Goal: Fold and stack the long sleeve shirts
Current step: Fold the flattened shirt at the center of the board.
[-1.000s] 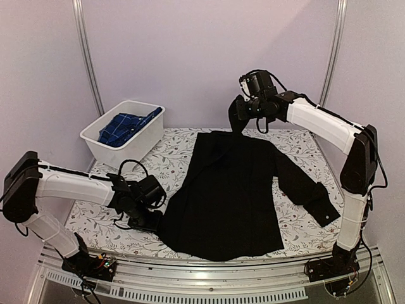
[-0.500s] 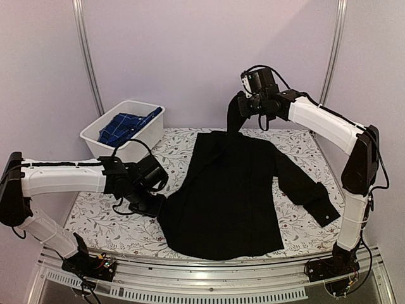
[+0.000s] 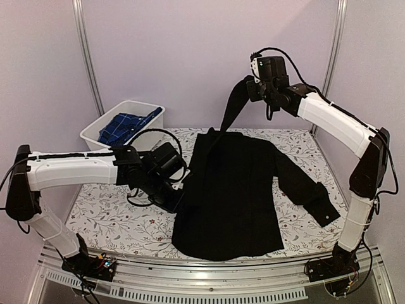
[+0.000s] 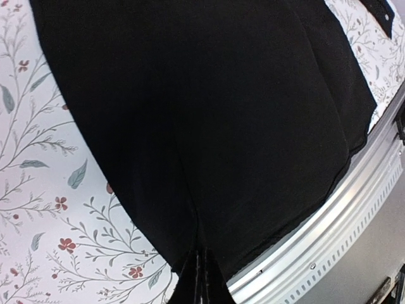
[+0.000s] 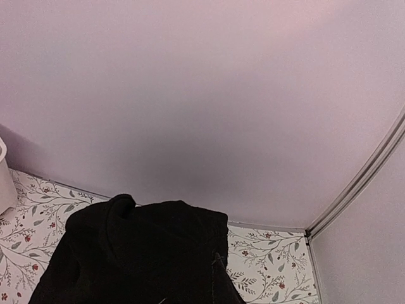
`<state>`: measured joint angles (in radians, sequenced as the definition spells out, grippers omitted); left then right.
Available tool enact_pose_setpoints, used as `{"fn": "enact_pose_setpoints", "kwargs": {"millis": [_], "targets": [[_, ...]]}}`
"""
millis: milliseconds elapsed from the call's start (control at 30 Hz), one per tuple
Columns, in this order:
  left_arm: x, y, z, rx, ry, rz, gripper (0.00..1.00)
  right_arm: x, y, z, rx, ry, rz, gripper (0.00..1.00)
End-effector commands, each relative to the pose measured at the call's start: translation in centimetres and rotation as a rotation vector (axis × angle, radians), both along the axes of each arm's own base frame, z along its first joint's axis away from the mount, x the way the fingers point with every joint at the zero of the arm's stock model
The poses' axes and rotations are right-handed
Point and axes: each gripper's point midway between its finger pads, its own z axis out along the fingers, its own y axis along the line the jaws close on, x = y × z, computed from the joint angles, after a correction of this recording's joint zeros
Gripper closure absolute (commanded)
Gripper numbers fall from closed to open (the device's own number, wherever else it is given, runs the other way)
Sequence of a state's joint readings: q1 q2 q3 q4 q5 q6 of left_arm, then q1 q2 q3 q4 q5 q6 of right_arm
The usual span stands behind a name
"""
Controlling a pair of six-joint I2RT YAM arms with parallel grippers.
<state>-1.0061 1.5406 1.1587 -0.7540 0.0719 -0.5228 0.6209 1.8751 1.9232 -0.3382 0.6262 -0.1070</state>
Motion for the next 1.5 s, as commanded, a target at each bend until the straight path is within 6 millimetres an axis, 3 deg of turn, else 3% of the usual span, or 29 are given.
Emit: {"fn": "enact_pose_setpoints", "kwargs": {"millis": [0, 167, 367, 600, 767, 900, 1033, 1167, 1300, 1467], "targets": [[-1.3, -2.6, -0.5, -0.034, 0.039, -0.141, 1.00, -0.4, -1.9, 2.0, -0.012, -0.055, -0.071, 1.00], [-2.1, -4.4, -2.0, -0.042, 0.090, -0.225, 1.00, -0.4, -2.4, 0.4, -0.028, -0.021, -0.083, 1.00], [-3.4, -4.6, -4.2, -0.038, 0.154, -0.268, 1.00, -0.2, -2.3, -2.0, -0.050, 0.041, -0.080, 1.00], [-5.0, -4.9, -6.2, -0.061, 0.242, -0.312, 1.00, -1.0, -1.6, -6.6, -0.026, 0.173, -0.036, 1.00], [-5.5, -5.1, -7.0, -0.076, 0.265, -0.327, 0.79, -2.6, -1.0, -11.0, 0.026, 0.310, -0.001, 1.00], [-5.2, -5.6, -6.3, -0.125, 0.260, -0.324, 0.59, -5.3, -0.3, -14.8, 0.038, 0.417, 0.045, 1.00], [-3.1, -5.9, -4.0, -0.225, 0.249, -0.271, 0.53, -8.5, 1.3, -17.9, 0.128, 0.540, 0.128, 1.00], [0.6, -5.1, -1.7, -0.336, 0.226, -0.157, 0.51, -12.6, 5.2, -19.7, 0.232, 0.643, 0.273, 1.00], [5.2, -3.1, -0.9, -0.437, 0.207, 0.010, 0.51, -16.7, 10.0, -22.1, 0.320, 0.787, 0.418, 1.00], [7.8, -2.1, -1.0, -0.492, 0.192, 0.093, 0.51, -20.8, 13.7, -24.4, 0.409, 0.931, 0.519, 0.92]]}}
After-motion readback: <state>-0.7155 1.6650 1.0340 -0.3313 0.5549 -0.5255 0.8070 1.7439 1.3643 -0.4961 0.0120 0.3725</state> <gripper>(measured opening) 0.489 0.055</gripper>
